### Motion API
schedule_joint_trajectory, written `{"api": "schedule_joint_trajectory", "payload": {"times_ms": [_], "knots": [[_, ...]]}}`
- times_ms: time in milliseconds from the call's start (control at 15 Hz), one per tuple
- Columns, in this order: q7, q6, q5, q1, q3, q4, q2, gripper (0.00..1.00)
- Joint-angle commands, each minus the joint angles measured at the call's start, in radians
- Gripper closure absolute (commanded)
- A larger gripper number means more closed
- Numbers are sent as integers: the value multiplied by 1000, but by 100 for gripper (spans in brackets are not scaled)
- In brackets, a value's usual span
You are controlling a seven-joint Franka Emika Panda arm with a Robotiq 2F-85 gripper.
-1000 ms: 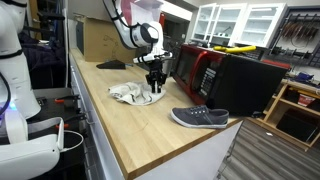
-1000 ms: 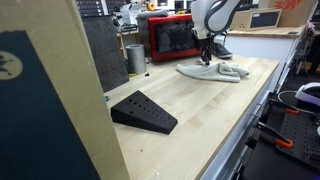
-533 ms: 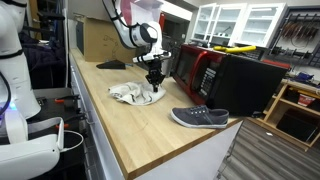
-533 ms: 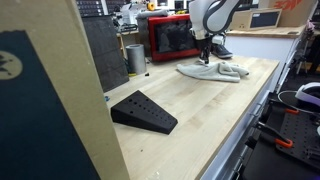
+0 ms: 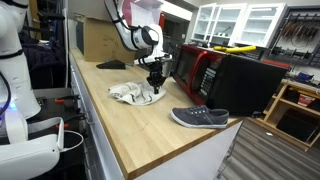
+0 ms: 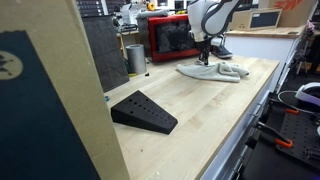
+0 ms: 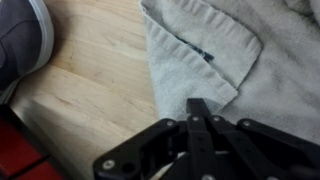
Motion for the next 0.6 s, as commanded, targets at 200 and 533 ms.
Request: {"api": "schedule_joint_trajectory", "payload": {"times_ms": [200,533], "knots": [[0,-21,16,-8,-26,59,36,100],[-85,-38,110,-41,-8,73,54,100]]}}
